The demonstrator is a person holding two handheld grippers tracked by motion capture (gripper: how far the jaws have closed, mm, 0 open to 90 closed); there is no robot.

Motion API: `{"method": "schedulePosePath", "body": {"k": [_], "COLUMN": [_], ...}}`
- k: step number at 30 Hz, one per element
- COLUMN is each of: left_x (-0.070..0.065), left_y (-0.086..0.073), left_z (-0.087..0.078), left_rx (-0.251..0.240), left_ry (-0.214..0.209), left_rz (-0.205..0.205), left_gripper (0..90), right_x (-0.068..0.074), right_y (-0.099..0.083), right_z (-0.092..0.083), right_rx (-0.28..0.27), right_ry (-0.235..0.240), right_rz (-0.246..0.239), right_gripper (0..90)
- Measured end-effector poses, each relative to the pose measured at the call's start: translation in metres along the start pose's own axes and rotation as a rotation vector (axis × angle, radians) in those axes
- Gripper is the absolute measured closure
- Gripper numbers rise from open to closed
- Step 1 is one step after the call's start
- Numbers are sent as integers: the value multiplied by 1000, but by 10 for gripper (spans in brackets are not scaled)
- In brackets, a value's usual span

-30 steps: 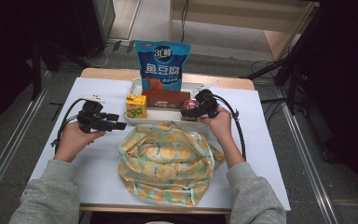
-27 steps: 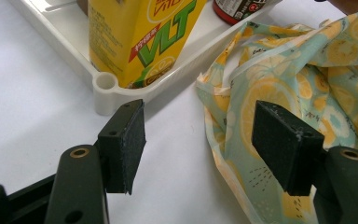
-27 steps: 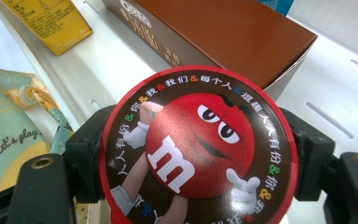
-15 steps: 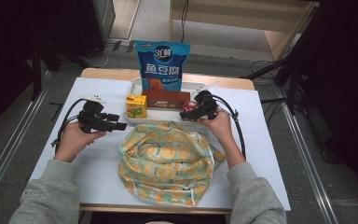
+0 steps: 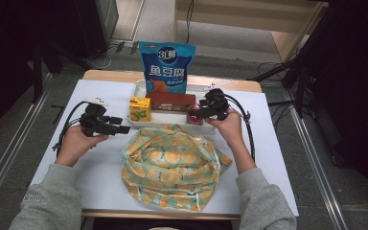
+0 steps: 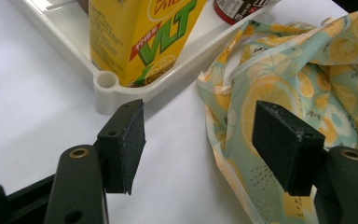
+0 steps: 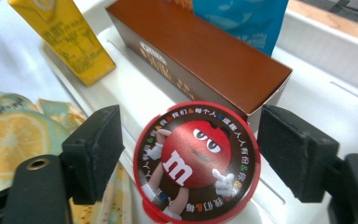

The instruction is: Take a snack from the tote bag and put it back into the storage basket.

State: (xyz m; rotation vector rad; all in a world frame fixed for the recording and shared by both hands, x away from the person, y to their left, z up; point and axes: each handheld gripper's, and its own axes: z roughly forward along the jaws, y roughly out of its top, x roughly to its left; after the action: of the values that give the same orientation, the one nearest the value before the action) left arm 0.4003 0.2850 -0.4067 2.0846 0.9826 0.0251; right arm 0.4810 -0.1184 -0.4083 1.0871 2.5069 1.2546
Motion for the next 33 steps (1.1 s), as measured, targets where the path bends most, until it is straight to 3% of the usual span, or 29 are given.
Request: {"method": "schedulePosePath", "body": {"k": [9,12,19,25,33], "left_x": [0,0,0,1,1], "left_y": [1,1,2,2,2], "left_z": [-2,-3,-3,-3,-2], "left_rx": [-8,-10,-9,-13,-18], "left_ry": [-1,0,2,4,3], "left_rz": [-1,-1,-1,-2,-2], "left_gripper": [351,352,351,352,352], "right_x": [1,-1,-2,-1,-3], "right_y": [-5,-9,-18,-27,-38], "right_z": [-14,-21,-32,-39,-37], "right_rx": [-26,-50,-49,-54,-4], "right_ry": [-8,-19,-15,-5,-2], "right_rz": [15,23,36,34,39], "right_gripper": [394,493,663,892,900]}}
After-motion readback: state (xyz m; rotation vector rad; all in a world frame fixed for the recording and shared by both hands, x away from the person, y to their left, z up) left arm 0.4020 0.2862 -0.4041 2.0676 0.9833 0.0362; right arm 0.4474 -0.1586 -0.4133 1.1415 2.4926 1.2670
